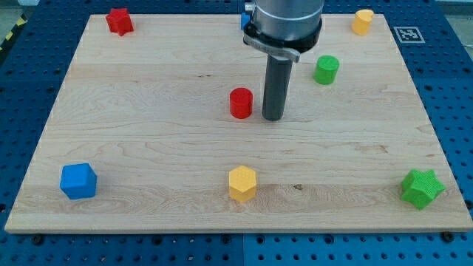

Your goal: Push the red circle to the left side of the board

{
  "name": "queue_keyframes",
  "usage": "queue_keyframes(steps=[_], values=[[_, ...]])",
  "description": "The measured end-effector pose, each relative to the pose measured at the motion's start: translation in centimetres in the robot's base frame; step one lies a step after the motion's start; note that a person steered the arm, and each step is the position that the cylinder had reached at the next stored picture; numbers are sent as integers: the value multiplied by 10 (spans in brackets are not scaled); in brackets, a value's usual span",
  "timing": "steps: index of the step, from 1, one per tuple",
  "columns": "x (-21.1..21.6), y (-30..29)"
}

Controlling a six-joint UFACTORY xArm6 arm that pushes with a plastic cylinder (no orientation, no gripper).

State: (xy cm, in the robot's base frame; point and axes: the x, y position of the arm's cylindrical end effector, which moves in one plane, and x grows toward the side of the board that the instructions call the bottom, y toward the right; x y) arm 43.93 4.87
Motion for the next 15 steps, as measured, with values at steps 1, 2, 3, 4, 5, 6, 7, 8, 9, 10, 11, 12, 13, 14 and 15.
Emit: queue_keyframes(steps=[1, 2, 3, 4, 5, 6, 7, 8, 9, 10, 11, 12, 13, 14, 15], values=[[-4, -12], [-4, -40], [-4, -88], [-4, -132], [-4, -173], [-4, -179], [-4, -164], [-9, -153], [-21, -158], [-25, -170], [-36, -193], [-44, -218], [-47, -232], [-47, -235], [-47, -235]])
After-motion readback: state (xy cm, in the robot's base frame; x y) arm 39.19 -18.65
